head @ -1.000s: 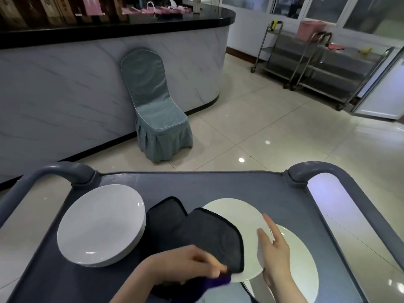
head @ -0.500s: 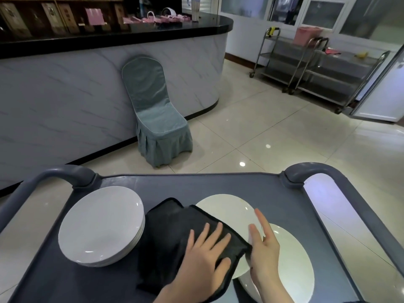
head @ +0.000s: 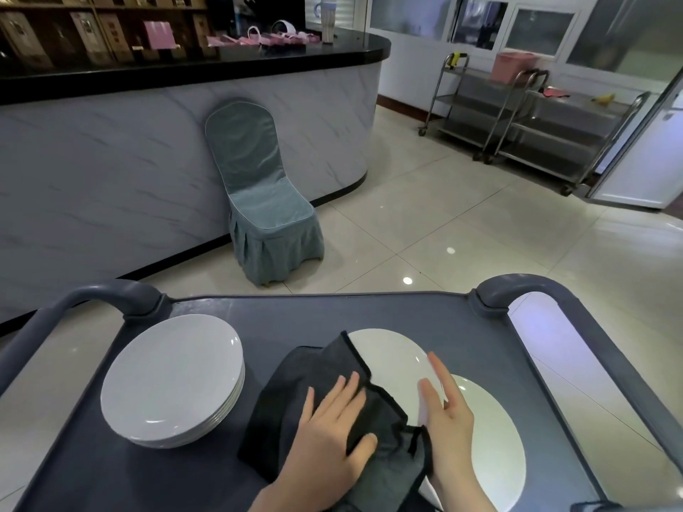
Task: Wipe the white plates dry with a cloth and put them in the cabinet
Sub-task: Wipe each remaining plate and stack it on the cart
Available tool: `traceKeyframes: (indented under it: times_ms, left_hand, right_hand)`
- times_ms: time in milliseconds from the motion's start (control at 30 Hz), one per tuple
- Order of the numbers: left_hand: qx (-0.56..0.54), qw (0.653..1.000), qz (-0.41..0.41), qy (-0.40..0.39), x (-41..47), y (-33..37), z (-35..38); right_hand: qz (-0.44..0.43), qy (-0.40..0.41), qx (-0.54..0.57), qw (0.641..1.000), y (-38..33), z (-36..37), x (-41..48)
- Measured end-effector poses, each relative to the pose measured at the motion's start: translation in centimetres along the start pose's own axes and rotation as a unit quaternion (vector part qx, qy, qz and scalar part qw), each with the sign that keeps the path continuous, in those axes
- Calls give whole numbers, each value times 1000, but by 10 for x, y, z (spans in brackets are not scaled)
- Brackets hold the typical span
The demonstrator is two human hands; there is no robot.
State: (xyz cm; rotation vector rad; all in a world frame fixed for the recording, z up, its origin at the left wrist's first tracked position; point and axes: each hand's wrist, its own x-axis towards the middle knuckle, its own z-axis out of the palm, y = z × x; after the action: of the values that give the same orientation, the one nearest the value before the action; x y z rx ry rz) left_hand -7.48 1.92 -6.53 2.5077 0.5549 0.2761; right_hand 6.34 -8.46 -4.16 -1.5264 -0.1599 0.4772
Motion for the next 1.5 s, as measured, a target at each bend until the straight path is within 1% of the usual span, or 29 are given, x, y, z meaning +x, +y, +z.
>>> traceKeyframes:
  times_ms: [67, 100, 167, 200, 233, 267, 300, 333, 367, 467, 500, 533, 600, 667, 767, 833, 933, 967, 1033, 1100, 1133, 1233, 1300, 1367, 1500]
  left_hand:
    - [-60, 996, 35, -50, -5, -1, -2]
    - [-86, 995, 42, -40, -4, -1, -7]
    - [-99, 990, 41, 90, 5, -4, -16]
    - [-89, 986, 21, 137, 13, -5, -21]
    - [-60, 990, -17, 123, 20, -4, -28]
    - [-7, 995, -36, 93, 26, -5, -29]
    - [36, 998, -32, 47, 28, -7, -26]
    - [48, 999, -11, 12, 25, -9, -21]
    - [41, 999, 11, -6, 20, -9, -18]
    - [-9, 996, 93, -1, -2, -1, -12]
    - [-31, 995, 99, 3, -5, 1, -12]
    - [-42, 995, 90, 13, -2, 4, -13]
    - [-15, 998, 52, 20, 13, 9, -19]
    - [30, 999, 23, -13, 27, 9, -21]
    - [52, 997, 36, -41, 27, 4, -21]
    - [55, 998, 30, -23, 19, -4, -22]
    - [43, 998, -15, 33, 13, -9, -25]
    - [54, 998, -10, 44, 12, -6, -25]
    - [30, 997, 41, 57, 8, 5, -22]
    - [4, 994, 107, 35, 4, 16, -14]
    - [-6, 993, 116, 2, 7, 20, -12]
    - [29, 996, 80, -38, 36, 18, -16]
    - [77, 995, 56, -15, 55, 8, -26]
    - [95, 995, 24, -6, 63, -2, -38]
    - [147, 989, 7, 2, 51, -16, -49]
  right_hand:
    - [2, 10, 5, 1000, -2, -2, 0]
    - [0, 9, 3, 1000, -2, -2, -1]
    - [3, -1, -3, 1000, 0, 1, -4]
    - [2, -10, -11, 1000, 2, 3, -6]
    - [-6, -20, -19, 1000, 2, 6, -9]
    - [-17, -27, -26, 999, 1, 9, -10]
    - [-28, -30, -32, 999, -2, 11, -10]
    - [-35, -27, -37, 998, -5, 13, -8]
    - [-37, -16, -37, 999, -9, 13, -4]
    - [-11, 14, -2, 1000, -12, 6, 6]
    - [-3, 11, 3, 1000, -12, 6, 5]
    - [1, 6, 5, 1000, -13, 7, 2]
    - [-6, -8, 9, 1000, -15, 15, -5]
    - [-26, -20, -4, 999, -16, 23, -11]
    - [-18, 11, 26, 999, -20, 24, -6]
    - [-21, 27, 45, 998, -25, 20, -3]
    - [-19, 47, 42, 998, -25, 15, -1]
    - [-17, 53, 36, 998, -22, 14, -1]
    - [-9, 63, 34, 997, -18, 13, 1]
    - [-12, 73, 28, 997, -17, 16, -1]
    - [-15, 69, 21, 997, -16, 19, -3]
    - [-11, 31, 15, 999, -11, 29, -14]
    - [-20, 23, 18, 999, -13, 31, -14]
    - [-36, 35, 21, 999, -23, 29, -7]
    - [-69, 83, 48, 993, -47, 18, 9]
